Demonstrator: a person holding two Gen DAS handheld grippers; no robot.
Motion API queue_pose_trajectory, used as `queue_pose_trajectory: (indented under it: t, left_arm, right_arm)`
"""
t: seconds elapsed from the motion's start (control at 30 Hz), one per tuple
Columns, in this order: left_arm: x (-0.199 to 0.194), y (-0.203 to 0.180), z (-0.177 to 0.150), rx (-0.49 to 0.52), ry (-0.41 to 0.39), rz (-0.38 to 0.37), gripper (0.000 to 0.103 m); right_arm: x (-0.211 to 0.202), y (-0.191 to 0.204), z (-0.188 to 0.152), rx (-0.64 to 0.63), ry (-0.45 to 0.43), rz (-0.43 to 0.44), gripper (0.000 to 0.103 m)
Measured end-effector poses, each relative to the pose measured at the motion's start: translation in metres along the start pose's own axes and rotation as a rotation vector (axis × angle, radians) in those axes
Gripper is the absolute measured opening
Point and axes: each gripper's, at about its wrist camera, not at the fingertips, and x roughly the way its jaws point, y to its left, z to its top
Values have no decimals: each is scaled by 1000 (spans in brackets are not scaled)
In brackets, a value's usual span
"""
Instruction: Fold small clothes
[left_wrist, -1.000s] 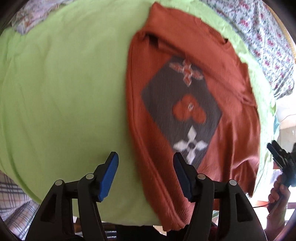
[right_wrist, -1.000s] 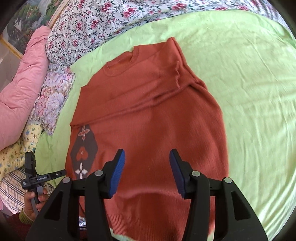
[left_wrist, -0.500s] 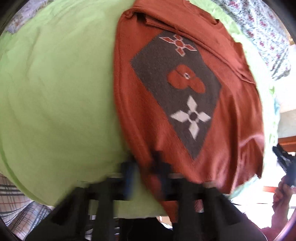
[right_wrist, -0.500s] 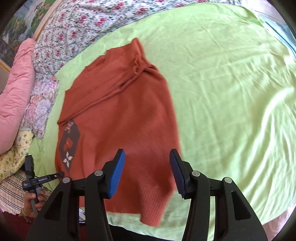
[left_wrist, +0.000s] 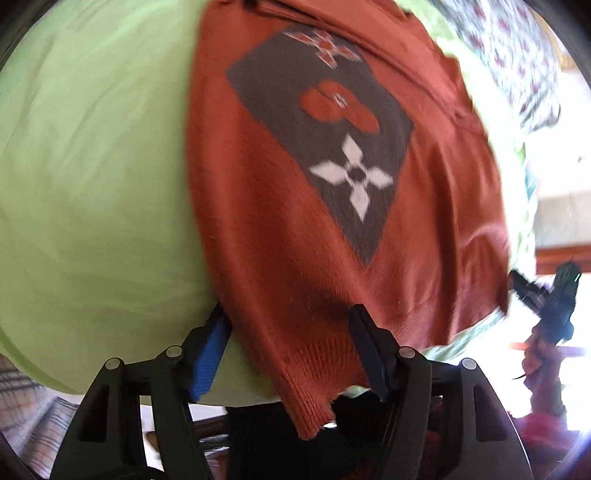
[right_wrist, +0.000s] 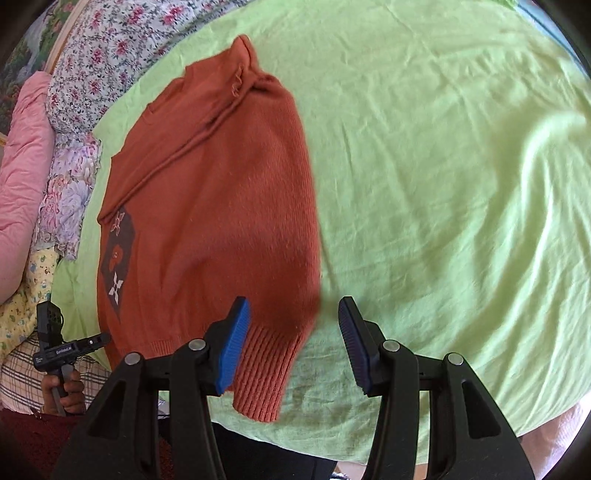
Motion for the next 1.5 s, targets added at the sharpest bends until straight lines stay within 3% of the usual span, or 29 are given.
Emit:
queue_pose_trajectory:
  t: [0.17,0.2,0.23,0.27,0.3,0.37,0.5,0.57,0.7,0.83,1.0,1.2,1.37,1.5]
  left_arm:
    - [7,-11,-5,75,4,36,65]
    - [8,-14,-6,102,0,55,56]
    - [9,-19,-8,136,-7,87,50]
    - [8,-21,-9,157,-13,101,30]
    - [5,-21,-11,170,-15,86,3]
    - [-6,-15,-15,148,-33,22,3]
    - [-22,-4,-30,168,-95,6,2]
    - [-23,8,-33,128,-107,-30,2]
    - [-55,17,-34,77,-212,-156,2]
    - [-77,25,-31,50,-282,-232,2]
    - [-103,32,-12,-32,-347,-297,2]
    - [-129,29,37,-57,-437,-324,2]
    - [-139,19,106,-26,-500,-273,2]
    - [-133,14,166,-34,-533,-221,2]
  right_arm:
    - [11,-3,-11,37,-1,55,52]
    - [12,-3,-11,49,-11,58,46]
    - [12,-4,-11,57,-18,62,22]
    - [13,-4,-12,64,-14,66,7]
    - [14,-4,-13,71,-12,67,6]
    - [6,-2,-16,69,-45,68,6]
    - [-25,-23,-24,130,-133,69,5]
    - [-25,-33,-27,153,-121,63,5]
    - [-29,-25,-21,148,-125,98,5]
    - [-38,-14,-6,122,-132,169,5]
    - [-58,-3,19,129,-218,271,5]
    - [-64,18,64,88,-288,301,5]
    - [-51,39,120,38,-314,308,5]
    - [-30,59,172,-1,-332,259,5]
